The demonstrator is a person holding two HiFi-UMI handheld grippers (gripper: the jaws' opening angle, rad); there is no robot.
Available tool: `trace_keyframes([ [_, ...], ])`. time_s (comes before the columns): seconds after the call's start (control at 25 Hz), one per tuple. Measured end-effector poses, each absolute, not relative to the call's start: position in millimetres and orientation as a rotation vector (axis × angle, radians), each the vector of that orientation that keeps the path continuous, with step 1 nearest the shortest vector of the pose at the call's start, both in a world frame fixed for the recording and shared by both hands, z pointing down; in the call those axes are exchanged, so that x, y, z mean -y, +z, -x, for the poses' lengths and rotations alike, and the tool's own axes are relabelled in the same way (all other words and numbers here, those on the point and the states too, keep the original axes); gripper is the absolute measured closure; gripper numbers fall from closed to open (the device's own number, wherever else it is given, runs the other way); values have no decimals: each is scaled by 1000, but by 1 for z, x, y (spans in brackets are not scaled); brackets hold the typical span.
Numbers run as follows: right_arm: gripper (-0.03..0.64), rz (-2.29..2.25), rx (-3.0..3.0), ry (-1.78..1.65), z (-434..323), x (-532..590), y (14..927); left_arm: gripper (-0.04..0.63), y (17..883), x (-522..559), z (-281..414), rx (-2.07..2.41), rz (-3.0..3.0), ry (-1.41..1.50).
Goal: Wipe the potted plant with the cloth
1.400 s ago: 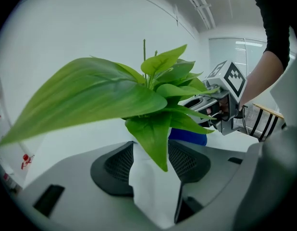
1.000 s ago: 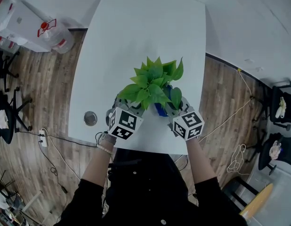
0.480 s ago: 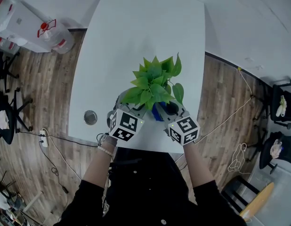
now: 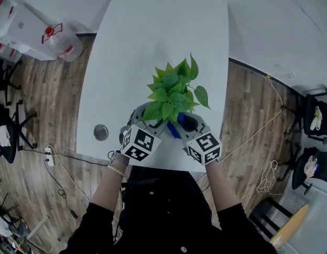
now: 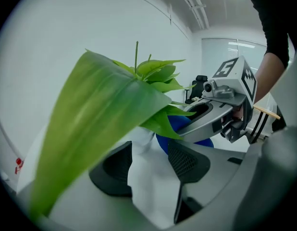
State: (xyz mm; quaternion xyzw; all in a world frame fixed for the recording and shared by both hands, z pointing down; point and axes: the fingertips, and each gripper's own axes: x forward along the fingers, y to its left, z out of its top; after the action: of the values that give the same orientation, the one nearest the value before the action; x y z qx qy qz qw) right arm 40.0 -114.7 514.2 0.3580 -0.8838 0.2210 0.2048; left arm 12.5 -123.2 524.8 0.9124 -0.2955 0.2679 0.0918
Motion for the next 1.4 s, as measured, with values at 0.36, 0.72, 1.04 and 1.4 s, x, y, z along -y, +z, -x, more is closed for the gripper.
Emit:
trace_keyframes([
  [0.36, 522, -1013, 2459, 626, -45, 116, 514, 292, 521, 130, 16, 760, -2751, 791],
  [0.72, 522, -1006, 2443, 625, -50, 118, 518, 235, 521, 172, 9, 596, -2856, 896],
  [1.04, 522, -1026, 2420, 633, -60, 120, 519, 232, 515, 175, -21, 430, -2890, 822],
  [1.4, 522, -1118, 2379, 655, -75, 131, 522, 232, 515, 174, -30, 550, -2856, 795],
])
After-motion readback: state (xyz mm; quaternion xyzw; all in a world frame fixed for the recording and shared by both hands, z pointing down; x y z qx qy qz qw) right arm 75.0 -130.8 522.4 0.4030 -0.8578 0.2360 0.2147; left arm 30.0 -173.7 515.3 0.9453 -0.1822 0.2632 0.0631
